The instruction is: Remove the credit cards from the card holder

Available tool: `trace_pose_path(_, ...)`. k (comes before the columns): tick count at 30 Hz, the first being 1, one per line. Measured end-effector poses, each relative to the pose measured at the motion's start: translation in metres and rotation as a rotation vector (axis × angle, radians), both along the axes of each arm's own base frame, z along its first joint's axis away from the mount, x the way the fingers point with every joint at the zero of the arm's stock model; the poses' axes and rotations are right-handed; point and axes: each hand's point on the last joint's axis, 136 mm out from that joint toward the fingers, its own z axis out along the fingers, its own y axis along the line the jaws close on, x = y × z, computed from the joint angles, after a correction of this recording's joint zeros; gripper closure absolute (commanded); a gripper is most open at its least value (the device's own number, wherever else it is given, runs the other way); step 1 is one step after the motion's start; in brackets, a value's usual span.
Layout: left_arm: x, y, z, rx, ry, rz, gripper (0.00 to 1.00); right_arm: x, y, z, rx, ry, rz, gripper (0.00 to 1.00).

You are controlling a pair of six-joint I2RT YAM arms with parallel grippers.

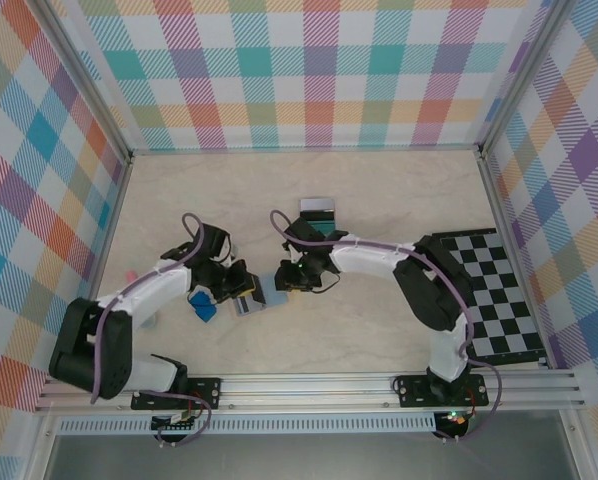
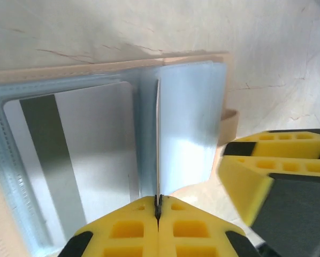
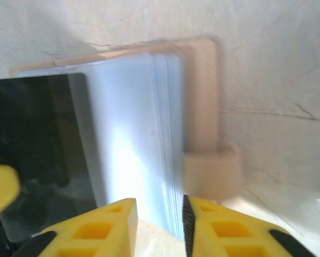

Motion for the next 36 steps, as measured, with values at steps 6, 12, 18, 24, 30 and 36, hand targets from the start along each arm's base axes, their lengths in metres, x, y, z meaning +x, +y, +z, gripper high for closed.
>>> trace_pose_path(6, 0.002, 0.006, 0.046, 0.001, -0.135, 0.001, 0.99, 0.005, -0.006, 0.056, 0.096, -0.135, -0.016, 0.41)
trace_pose_path(12, 0.011, -0.014, 0.088, -0.152, -0.234, -0.011, 0.99, 0.006, -0.014, 0.103, 0.249, -0.188, -0.054, 0.24)
trace_pose_path(18, 0.02, -0.039, 0.125, -0.35, -0.293, -0.037, 1.0, 0.013, -0.014, 0.127, 0.442, -0.144, -0.079, 0.17)
trace_pose_path(24, 0.03, -0.057, 0.158, -0.511, -0.346, -0.059, 1.0, 0.017, -0.005, 0.159, 0.602, -0.106, -0.059, 0.35)
trace_pose_path(30, 0.031, -0.061, 0.161, -0.556, -0.345, -0.068, 1.0, 0.024, -0.006, 0.18, 0.689, -0.091, -0.068, 0.6)
trace_pose_path(36, 0.03, -0.061, 0.164, -0.574, -0.349, -0.071, 1.0, 0.027, -0.01, 0.18, 0.691, -0.067, -0.099, 0.87)
